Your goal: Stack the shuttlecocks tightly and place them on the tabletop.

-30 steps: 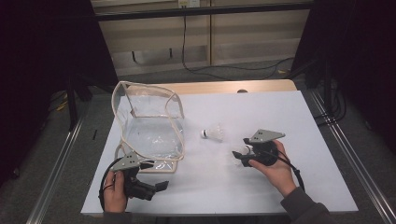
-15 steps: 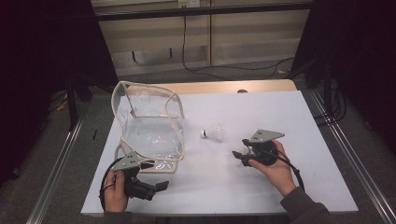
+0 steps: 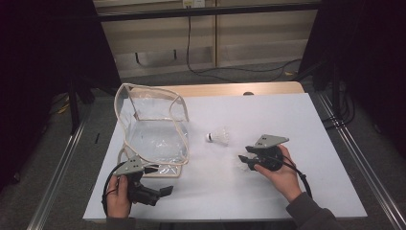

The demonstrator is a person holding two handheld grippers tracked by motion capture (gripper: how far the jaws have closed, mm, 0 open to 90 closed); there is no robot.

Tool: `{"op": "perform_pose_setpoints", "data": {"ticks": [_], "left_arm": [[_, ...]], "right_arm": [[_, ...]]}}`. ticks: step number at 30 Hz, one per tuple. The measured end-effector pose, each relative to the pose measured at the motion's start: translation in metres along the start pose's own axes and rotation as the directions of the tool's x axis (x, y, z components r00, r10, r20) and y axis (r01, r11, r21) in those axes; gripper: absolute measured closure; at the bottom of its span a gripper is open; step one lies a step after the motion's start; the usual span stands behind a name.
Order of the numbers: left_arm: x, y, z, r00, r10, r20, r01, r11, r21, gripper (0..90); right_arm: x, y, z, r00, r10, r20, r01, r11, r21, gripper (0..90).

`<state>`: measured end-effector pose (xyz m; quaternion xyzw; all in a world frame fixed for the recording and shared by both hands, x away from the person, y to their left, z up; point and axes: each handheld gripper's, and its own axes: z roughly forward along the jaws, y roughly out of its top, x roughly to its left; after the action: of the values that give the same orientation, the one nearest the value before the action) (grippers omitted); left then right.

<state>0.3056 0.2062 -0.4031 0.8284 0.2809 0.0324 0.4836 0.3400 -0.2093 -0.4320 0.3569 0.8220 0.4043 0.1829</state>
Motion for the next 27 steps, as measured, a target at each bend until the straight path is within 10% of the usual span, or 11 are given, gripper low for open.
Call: {"op": "perform_pose_setpoints", "data": {"ticks": [17, 27], "left_arm": [[0.000, 0.000, 0.000, 1.0000, -0.003, 0.001, 0.003, 1.0000, 0.001, 3.1], [0.000, 0.001, 0.000, 1.0000, -0.001, 0.001, 0.001, 1.0000, 0.003, 3.0]], "right_arm": [[-0.004, 0.003, -0.013, 0.9998, 0.000, -0.020, 0.000, 1.000, -0.013, 87.3], [0.007, 0.011, -0.018, 0.9876, 0.047, -0.150, -0.055, 0.997, -0.053, 88.0]]}}
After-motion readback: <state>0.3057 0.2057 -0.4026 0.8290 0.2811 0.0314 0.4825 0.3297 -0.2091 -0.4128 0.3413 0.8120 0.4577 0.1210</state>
